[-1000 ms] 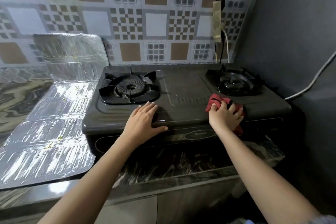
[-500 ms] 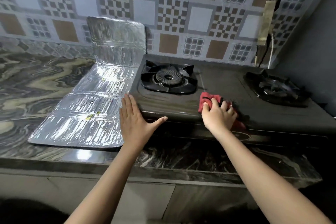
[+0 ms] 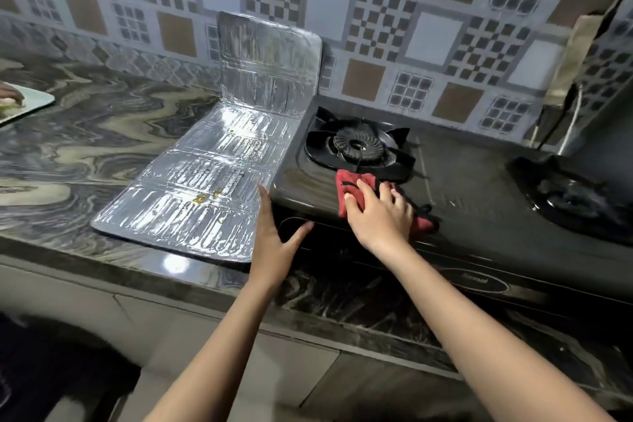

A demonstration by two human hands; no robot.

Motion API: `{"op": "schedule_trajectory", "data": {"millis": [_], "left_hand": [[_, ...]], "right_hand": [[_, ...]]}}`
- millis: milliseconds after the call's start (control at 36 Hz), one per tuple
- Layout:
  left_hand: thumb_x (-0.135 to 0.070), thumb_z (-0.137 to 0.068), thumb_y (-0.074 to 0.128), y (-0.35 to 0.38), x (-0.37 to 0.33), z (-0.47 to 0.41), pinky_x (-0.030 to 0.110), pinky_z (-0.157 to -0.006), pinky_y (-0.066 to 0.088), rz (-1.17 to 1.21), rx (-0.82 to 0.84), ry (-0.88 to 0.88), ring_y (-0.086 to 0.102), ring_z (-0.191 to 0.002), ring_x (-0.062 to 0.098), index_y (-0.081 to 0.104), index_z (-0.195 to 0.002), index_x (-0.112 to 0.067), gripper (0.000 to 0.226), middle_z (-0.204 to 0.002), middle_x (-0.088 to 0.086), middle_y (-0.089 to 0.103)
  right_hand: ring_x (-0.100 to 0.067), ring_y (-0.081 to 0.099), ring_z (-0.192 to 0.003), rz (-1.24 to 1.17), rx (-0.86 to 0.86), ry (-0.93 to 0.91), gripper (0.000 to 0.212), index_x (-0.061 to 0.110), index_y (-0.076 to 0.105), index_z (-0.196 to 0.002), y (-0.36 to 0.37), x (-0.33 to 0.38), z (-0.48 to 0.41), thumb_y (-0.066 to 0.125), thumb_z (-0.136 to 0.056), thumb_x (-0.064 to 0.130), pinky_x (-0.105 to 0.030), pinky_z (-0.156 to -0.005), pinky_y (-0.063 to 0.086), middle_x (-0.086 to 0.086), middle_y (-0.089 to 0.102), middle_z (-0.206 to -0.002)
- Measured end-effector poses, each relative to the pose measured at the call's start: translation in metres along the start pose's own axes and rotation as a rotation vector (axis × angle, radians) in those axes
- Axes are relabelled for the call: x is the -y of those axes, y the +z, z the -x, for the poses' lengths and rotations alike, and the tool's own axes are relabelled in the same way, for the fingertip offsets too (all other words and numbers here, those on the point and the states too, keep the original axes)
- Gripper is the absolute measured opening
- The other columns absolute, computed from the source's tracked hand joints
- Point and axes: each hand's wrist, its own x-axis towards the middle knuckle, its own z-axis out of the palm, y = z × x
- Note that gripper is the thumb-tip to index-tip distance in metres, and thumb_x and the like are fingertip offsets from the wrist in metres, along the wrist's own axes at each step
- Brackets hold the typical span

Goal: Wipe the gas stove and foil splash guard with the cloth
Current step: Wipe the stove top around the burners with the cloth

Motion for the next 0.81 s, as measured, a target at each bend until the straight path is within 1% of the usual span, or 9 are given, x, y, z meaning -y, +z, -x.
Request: {"op": "schedule_trajectory", "data": {"millis": [111, 250, 333, 472, 528, 583, 667, 750, 806], "left_hand": [[-0.039, -0.078, 0.069, -0.004, 0.007, -0.001, 0.031, -0.117, 0.021, 0.013, 0.024, 0.002, 0.017, -0.140, -0.002, -0.006, -0.143, -0.047, 0.099, -0.155, -0.015, 0.014], [-0.039, -0.082, 0.065, -0.009, 0.021, 0.001, 0.041, -0.116, 0.026, 0.043, 0.058, -0.060, 0.018, -0.139, -0.004, 0.007, -0.146, -0.039, 0.087, -0.153, -0.021, 0.016], [-0.033, -0.085, 0.063, -0.011, 0.030, 0.006, 0.037, -0.118, 0.021, 0.043, 0.072, -0.062, 0.018, -0.137, -0.005, 0.014, -0.148, -0.030, 0.080, -0.149, -0.020, 0.019], [-0.046, -0.080, 0.060, -0.013, 0.040, 0.008, 0.038, -0.117, 0.023, 0.044, 0.101, -0.083, 0.019, -0.139, -0.001, 0.011, -0.145, -0.040, 0.081, -0.147, -0.027, 0.018], [-0.046, -0.080, 0.060, -0.013, 0.041, 0.007, 0.039, -0.117, 0.024, 0.061, 0.112, -0.099, 0.021, -0.139, 0.000, 0.012, -0.144, -0.042, 0.080, -0.144, -0.031, 0.018], [-0.045, -0.080, 0.060, -0.014, 0.041, 0.007, 0.040, -0.117, 0.025, 0.067, 0.117, -0.111, 0.023, -0.139, 0.002, 0.012, -0.143, -0.044, 0.079, -0.145, -0.029, 0.020], [-0.042, -0.081, 0.062, -0.015, 0.040, 0.006, 0.035, -0.115, 0.026, 0.073, 0.116, -0.123, 0.026, -0.138, 0.003, 0.014, -0.143, -0.043, 0.078, -0.146, -0.024, 0.023], [-0.036, -0.084, 0.063, -0.015, 0.039, 0.006, 0.027, -0.111, 0.027, 0.082, 0.119, -0.137, 0.026, -0.137, 0.003, 0.015, -0.145, -0.039, 0.077, -0.144, -0.027, 0.022], [-0.035, -0.084, 0.063, -0.016, 0.039, 0.006, 0.024, -0.109, 0.027, 0.089, 0.122, -0.139, 0.027, -0.136, 0.001, 0.016, -0.145, -0.038, 0.077, -0.143, -0.028, 0.023]], "right_hand": [[-0.026, 0.018, -0.140, 0.000, 0.037, -0.119, 0.051, 0.037, 0.033, -0.140, 0.002, 0.016, -0.006, 0.032, -0.092, 0.054, -0.042, -0.113, 0.010, -0.004, 0.024, -0.154], [-0.026, 0.016, -0.141, 0.012, 0.105, -0.238, 0.052, 0.038, 0.031, -0.140, 0.006, 0.033, -0.017, 0.032, -0.091, 0.056, -0.044, -0.113, 0.011, -0.002, 0.023, -0.154], [-0.024, 0.016, -0.141, 0.016, 0.134, -0.315, 0.052, 0.039, 0.030, -0.140, 0.009, 0.041, -0.024, 0.033, -0.091, 0.056, -0.043, -0.113, 0.011, -0.002, 0.022, -0.154], [-0.023, 0.016, -0.141, 0.006, 0.163, -0.414, 0.052, 0.040, 0.031, -0.140, 0.013, 0.055, -0.040, 0.036, -0.090, 0.055, -0.043, -0.113, 0.012, -0.001, 0.023, -0.154], [-0.024, 0.015, -0.141, 0.009, 0.203, -0.436, 0.053, 0.041, 0.029, -0.140, 0.014, 0.063, -0.045, 0.035, -0.090, 0.057, -0.044, -0.114, 0.012, -0.002, 0.022, -0.154], [-0.025, 0.014, -0.142, 0.021, 0.240, -0.458, 0.055, 0.041, 0.026, -0.141, 0.015, 0.071, -0.049, 0.034, -0.089, 0.058, -0.044, -0.114, 0.012, -0.004, 0.020, -0.155], [-0.025, 0.013, -0.143, 0.032, 0.251, -0.510, 0.055, 0.042, 0.026, -0.141, 0.016, 0.078, -0.051, 0.034, -0.089, 0.059, -0.044, -0.115, 0.010, -0.005, 0.018, -0.155], [-0.025, 0.015, -0.142, 0.056, 0.224, -0.611, 0.054, 0.042, 0.029, -0.141, 0.018, 0.075, -0.049, 0.037, -0.089, 0.058, -0.044, -0.115, 0.012, -0.006, 0.020, -0.155], [-0.026, 0.017, -0.141, 0.079, 0.225, -0.687, 0.058, 0.042, 0.029, -0.141, 0.018, 0.069, -0.047, 0.038, -0.087, 0.061, -0.042, -0.115, 0.014, -0.007, 0.022, -0.154]]}}
